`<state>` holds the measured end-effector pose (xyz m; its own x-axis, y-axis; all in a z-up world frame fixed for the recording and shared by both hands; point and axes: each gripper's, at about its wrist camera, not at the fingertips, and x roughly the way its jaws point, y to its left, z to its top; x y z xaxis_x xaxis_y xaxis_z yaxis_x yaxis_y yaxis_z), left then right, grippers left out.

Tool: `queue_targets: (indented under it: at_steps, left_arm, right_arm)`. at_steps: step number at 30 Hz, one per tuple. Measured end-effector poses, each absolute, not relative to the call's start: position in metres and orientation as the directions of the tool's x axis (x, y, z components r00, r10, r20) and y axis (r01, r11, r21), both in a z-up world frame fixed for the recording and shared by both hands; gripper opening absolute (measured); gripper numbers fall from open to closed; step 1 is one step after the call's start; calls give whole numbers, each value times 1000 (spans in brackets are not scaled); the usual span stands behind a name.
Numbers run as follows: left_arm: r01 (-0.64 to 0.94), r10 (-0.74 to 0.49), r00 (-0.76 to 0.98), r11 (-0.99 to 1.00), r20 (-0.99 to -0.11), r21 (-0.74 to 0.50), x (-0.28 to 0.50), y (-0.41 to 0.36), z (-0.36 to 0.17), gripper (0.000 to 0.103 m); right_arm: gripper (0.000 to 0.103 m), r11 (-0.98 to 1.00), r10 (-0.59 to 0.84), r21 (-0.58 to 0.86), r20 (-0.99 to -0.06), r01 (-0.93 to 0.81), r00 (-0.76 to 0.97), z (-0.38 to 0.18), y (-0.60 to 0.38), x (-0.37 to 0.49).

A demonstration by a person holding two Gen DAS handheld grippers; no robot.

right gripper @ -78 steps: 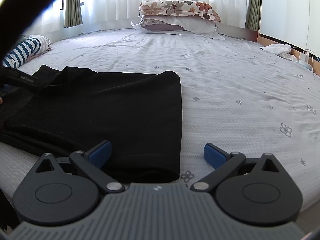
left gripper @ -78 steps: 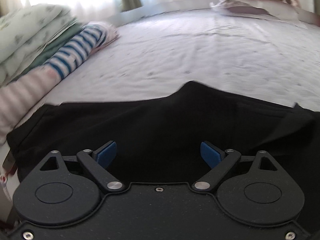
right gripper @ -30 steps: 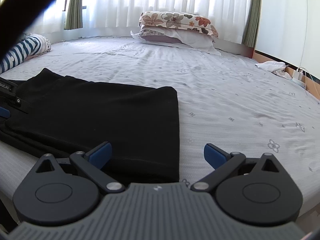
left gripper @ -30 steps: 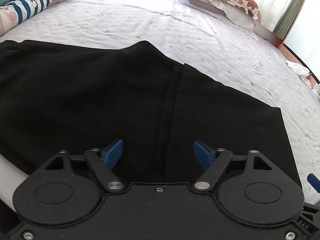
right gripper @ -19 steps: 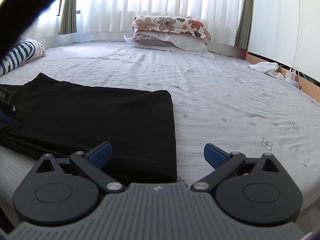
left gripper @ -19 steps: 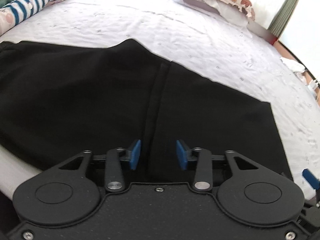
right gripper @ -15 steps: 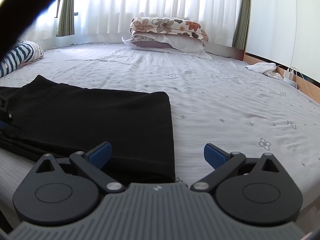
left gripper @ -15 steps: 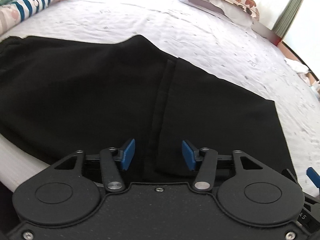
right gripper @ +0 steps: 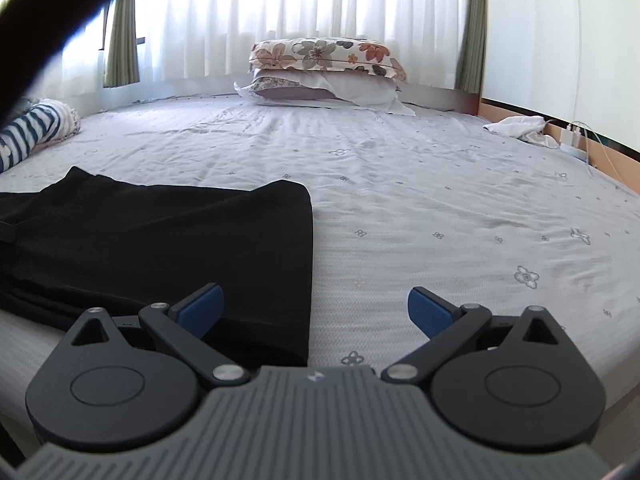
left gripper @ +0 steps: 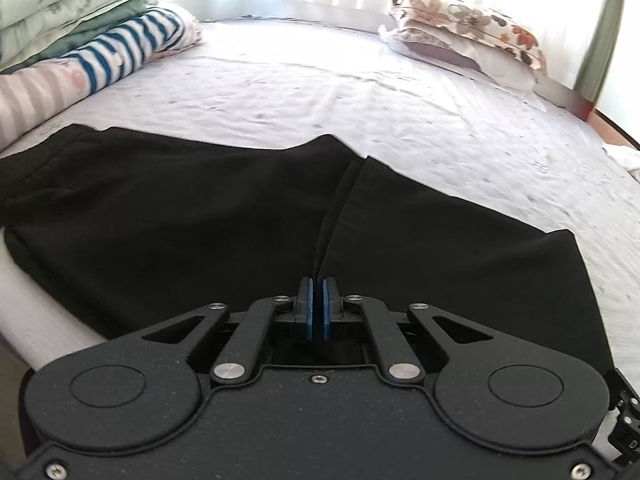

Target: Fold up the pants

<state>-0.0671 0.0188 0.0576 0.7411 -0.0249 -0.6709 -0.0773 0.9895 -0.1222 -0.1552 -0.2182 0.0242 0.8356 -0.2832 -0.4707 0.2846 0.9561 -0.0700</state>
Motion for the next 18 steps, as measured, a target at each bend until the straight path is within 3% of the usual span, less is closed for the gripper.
queue_targets:
  at_steps: [9, 15, 16, 17, 18]
  left_arm:
    - [-104, 22, 712, 992, -702, -75, -71, 36, 40, 11]
    - [-157, 42, 717, 982, -696, -103, -72, 53, 45, 13]
    - [-161, 38, 719, 980, -694, -113, -72, 56, 46, 13]
    - [-162, 32, 723, 979, -690, -124, -72, 58, 49, 13]
    - [-154, 22, 729, 979, -684, -133, -72, 57, 52, 13]
  right_arm:
    - [103, 940, -339, -178, -553, 290, 761, 14, -212, -142]
    - [103, 967, -251, -107, -527, 230, 812, 42, -215, -140]
    - [98, 974, -225, -103, -528, 201, 819, 46, -215, -134]
    - [84, 980, -196, -93, -536, 174, 821, 50, -216, -125]
    - [78, 983, -181, -78, -545, 165, 818, 54, -217, -115]
